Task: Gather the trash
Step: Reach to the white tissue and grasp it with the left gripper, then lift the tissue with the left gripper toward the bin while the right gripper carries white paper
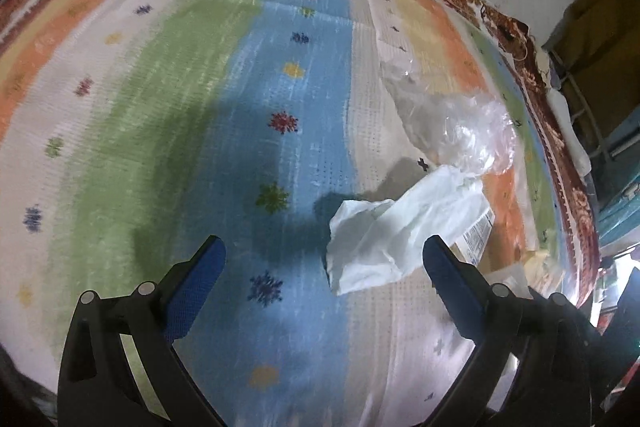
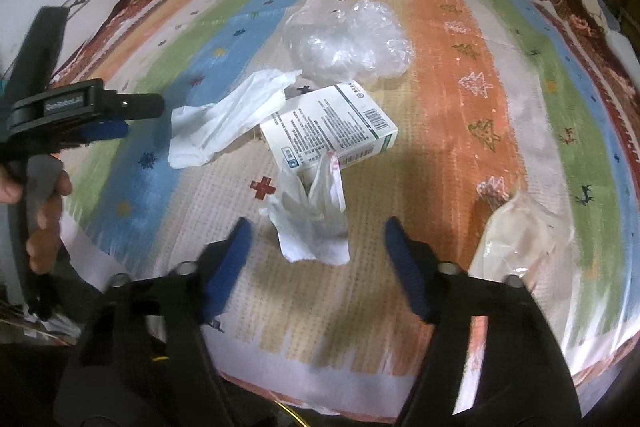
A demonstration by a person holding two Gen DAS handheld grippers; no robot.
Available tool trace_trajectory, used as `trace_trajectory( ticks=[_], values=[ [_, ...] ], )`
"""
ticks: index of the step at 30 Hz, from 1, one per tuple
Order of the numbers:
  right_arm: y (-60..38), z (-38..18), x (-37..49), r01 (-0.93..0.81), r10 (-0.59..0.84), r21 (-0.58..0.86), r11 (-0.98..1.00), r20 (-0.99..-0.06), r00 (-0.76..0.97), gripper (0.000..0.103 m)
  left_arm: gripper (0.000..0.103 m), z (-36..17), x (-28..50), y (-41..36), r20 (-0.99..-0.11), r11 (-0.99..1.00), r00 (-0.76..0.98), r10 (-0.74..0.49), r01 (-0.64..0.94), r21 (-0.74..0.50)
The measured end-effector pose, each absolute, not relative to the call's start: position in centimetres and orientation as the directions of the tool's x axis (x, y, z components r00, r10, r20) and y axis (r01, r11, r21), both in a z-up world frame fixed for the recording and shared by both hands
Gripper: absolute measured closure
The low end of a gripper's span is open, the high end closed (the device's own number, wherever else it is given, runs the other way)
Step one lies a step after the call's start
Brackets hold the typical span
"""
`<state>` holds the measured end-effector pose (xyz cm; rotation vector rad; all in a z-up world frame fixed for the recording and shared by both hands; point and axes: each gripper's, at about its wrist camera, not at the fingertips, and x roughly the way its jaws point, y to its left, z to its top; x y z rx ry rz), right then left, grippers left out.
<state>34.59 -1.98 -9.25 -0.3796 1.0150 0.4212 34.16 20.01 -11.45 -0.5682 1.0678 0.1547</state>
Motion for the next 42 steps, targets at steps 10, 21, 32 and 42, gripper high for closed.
trace_trajectory(
  ticks=[10,21,32,42],
  values=[
    [-3.2,-9.3,35.7,-0.455,0.219,0.039,0.890,-0.910,0.351,0.094,0.063,-13.9,36.3,17.9,-0.877,0.872,0.434,-0.205,-0.326,-0.365],
    [-2.3,-7.4,34.8,-0.493,0.213,0.007,0.870,-0.907,0.363,0.094,0.101,-11.0,33.2,19.3,-0.822,0.808,0.535,-0.196,-0.387,-0.445],
    [-3.0,-3.6,33.8,-0.480,0.242,0.028,0.877,-0.889,0.390,0.094,0.101,-4.4,29.2,19.1,-0.793,0.804,0.585,-0.168,-0.384,-0.453],
    [-3.0,-0.4,30.6,-0.512,0.259,-0.004,0.859,-0.860,0.439,0.094,0.101,0.1,25.9,17.0,-0.730,0.787,0.651,-0.211,-0.329,-0.522]
  ],
)
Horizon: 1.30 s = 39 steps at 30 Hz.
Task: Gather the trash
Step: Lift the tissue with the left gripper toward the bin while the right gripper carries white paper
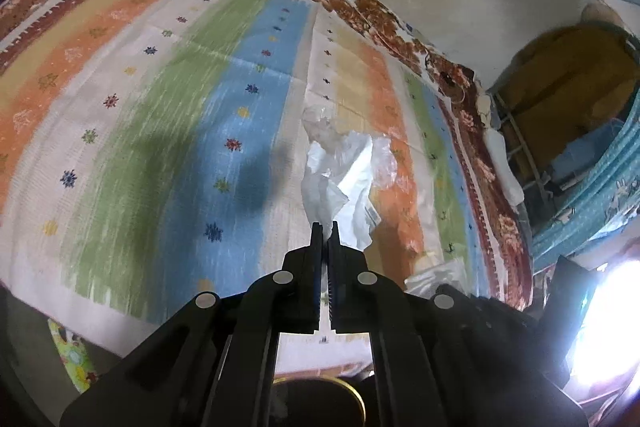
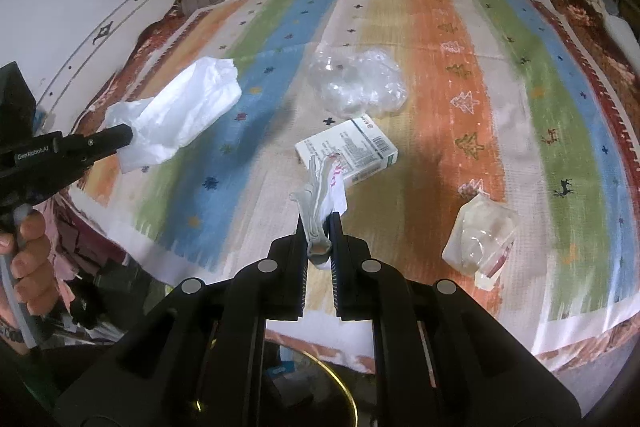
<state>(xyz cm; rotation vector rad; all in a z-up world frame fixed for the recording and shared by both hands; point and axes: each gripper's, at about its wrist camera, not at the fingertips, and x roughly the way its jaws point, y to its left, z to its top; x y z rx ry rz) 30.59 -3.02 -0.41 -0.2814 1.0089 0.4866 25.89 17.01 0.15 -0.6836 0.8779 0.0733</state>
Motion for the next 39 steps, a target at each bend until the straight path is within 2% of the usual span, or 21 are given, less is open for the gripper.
trace_trajectory(
  ticks=[7,23,39],
  values=[
    [-2.6,1.3,27.9,-0.529,0.274,-0.020,0.848,-0.838,0.471,0.094,0.101,1.6,23.7,15.2,-0.739,0.838,0.649,-0.184,-0.289,-0.463],
    [-2.5,2.5,22.1,-0.571,0.281,-0.083,0.816,-0.807,0.519,0.094,0.101,3.3,19.0,11.8,-0.729,0.866,0.646,-0.228,-0.208,-0.455],
    [-4.2,4.6,15.3,-0.607,0.364,-0.056,0.792,-0.756,0.544,0.094,0.101,4.3,14.4,9.6,-0.692,0.856,0.679,-0.244,-0.185,-0.483]
  ],
)
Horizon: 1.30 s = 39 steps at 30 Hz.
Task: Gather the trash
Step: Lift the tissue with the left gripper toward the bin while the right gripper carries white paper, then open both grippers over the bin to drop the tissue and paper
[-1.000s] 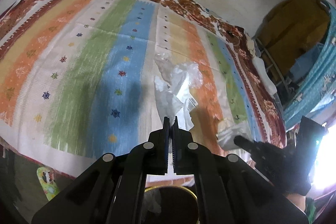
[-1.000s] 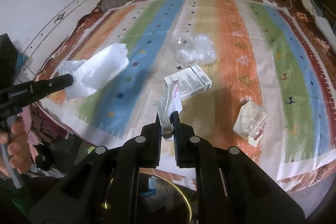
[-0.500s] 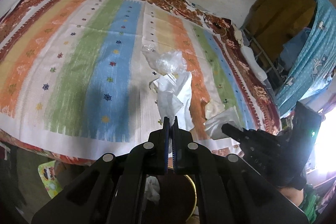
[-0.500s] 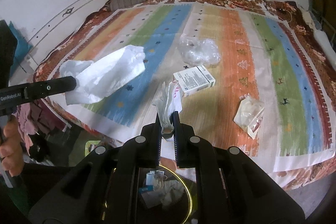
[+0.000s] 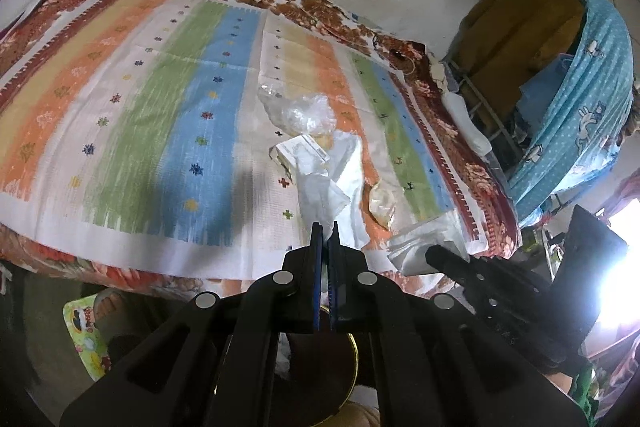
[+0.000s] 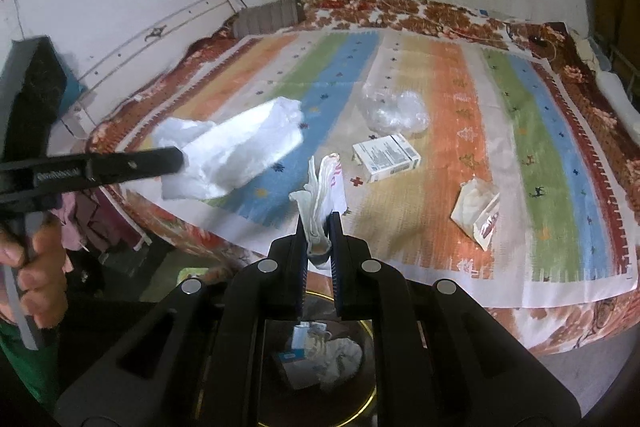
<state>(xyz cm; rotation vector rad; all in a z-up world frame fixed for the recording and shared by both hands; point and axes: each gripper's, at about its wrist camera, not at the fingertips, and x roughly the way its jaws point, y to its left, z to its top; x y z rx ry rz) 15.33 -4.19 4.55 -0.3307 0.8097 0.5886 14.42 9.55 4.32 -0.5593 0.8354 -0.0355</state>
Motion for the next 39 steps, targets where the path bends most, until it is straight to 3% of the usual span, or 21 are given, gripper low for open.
trace_trajectory(
  ticks=[9,23,39],
  values=[
    [-4.8,5.4,12.8,-0.636,0.432,0.009,0.771,-0.742,0.513,0.094,0.101,3.8,12.1,7.3,-0.696,0.876,0.673,-0.252,-0.146,-0.459],
    [-7.1,2.9,10.2,-0.618,0.383,-0.020,0.786,-0.769,0.512,0.094,0.101,2.8,8.5,6.0,-0.692,0.876,0.678,-0.247,-0.149,-0.459],
    [-8.7,-2.5,8.7,-0.579,0.286,-0.020,0.815,-0.856,0.431,0.094,0.101,-3.4,7.2,3.0,-0.851,0.888,0.500,-0.161,-0.304,-0.346]
  ],
)
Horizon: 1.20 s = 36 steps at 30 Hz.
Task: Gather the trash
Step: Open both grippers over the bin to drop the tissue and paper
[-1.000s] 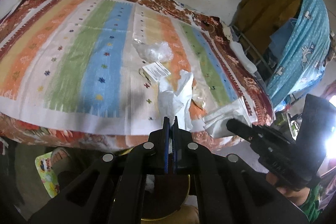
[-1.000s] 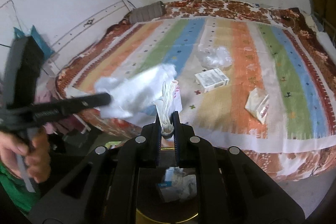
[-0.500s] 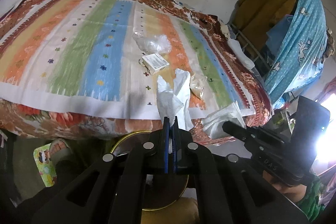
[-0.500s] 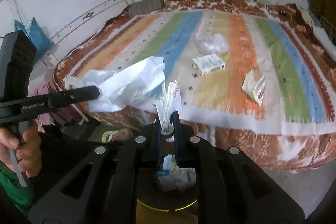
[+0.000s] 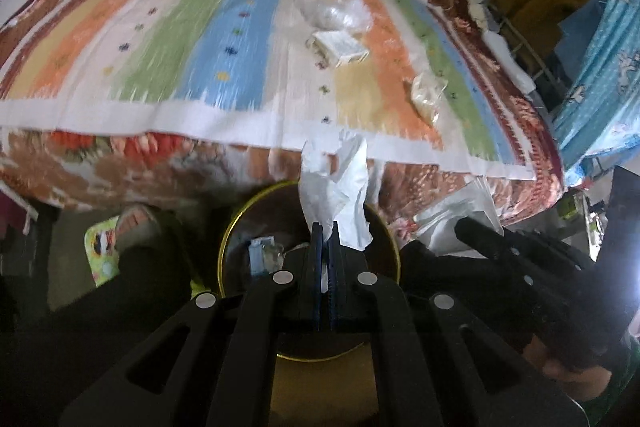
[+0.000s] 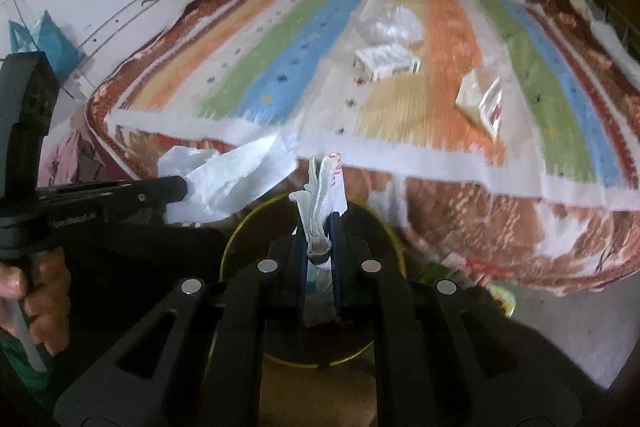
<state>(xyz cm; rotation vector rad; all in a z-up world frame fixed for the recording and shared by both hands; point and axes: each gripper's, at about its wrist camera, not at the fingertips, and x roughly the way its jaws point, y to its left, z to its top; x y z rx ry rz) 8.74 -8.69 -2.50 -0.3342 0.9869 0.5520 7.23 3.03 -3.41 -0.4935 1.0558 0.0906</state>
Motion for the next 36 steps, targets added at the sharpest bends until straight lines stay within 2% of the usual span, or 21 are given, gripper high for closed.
trace_trajectory(
  ticks=[7,23,33,35,36],
  values=[
    [-8.2,-4.6,8.8,-0.575,0.232,-0.050,0.817,-0.884,0.406,0.094,0.101,-6.0,7.8,2.5,-0.898,0.876,0.409,-0.165,-0.357,-0.324],
    [-8.8,-8.7,10.8,-0.516,0.145,-0.044,0.856,-0.936,0.320,0.094,0.101,-9.3,9.0,3.2,-0.942,0.851,0.299,-0.151,-0.446,-0.277],
    [-9.1,-11.1,12.5,-0.471,0.112,-0.022,0.882,-0.961,0.254,0.094,0.101,-11.8,10.4,3.5,-0.955,0.827,0.231,-0.187,-0.487,-0.280],
    [-9.2,-11.4,12.8,-0.457,0.109,-0.016,0.889,-0.963,0.246,0.091,0.100,-12.2,10.4,3.7,-0.953,0.815,0.227,-0.201,-0.501,-0.291],
    [-9.3,-11.6,12.9,-0.450,0.108,-0.015,0.893,-0.964,0.245,0.087,0.087,-12.2,10.4,4.0,-0.948,0.803,0.239,-0.213,-0.510,-0.309]
  ],
)
